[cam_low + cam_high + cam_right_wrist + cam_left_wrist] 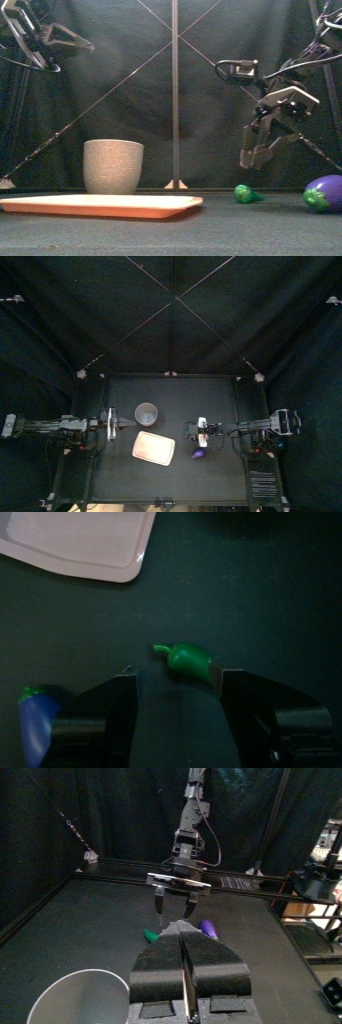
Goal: Pick the green pepper then place it on the pink plate
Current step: Pick the green pepper
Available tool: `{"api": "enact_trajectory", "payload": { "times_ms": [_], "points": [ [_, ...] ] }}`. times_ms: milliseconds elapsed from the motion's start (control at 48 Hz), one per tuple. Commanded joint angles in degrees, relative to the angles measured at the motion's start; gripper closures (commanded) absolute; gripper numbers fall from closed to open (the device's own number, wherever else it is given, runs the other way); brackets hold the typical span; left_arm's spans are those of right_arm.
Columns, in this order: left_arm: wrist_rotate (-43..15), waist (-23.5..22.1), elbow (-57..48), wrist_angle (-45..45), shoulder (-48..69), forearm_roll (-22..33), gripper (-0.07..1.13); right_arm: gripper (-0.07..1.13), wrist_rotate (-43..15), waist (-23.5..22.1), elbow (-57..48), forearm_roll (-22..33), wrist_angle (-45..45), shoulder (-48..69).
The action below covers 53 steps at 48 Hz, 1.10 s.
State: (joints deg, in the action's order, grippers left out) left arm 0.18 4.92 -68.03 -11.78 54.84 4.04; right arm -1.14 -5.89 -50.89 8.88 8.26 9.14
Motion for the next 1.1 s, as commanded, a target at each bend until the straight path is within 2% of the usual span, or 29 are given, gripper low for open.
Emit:
{"api": "enact_trajectory", "payload": {
  "times_ms": [21,229,729,1021,1104],
  "points": [
    [0.1,0.1,0.4,-0.5,-0.3,0.2,0.97,0.18,0.1,-0.5,2.0,2.3,0.4,-0.5],
    [0.2,0.1,-0.4,-0.5,-0.3,0.8,0.97,0.18,-0.1,-2.1,2.0,5.7,0.5,-3.0],
    [0.1,0.1,-1.4,-0.2,-0.3,1.7,0.97,0.2,-0.5,-4.0,3.9,5.4,-0.4,-9.1],
    [0.1,0.1,-1.7,-0.2,-0.3,1.7,0.97,0.45,-0.7,-3.6,5.0,2.9,-0.2,-9.0],
    [0.1,0.1,-1.8,-0.2,-0.3,1.8,0.97,0.48,-0.7,-2.5,6.1,1.8,0.0,-8.1]
  ]
}}
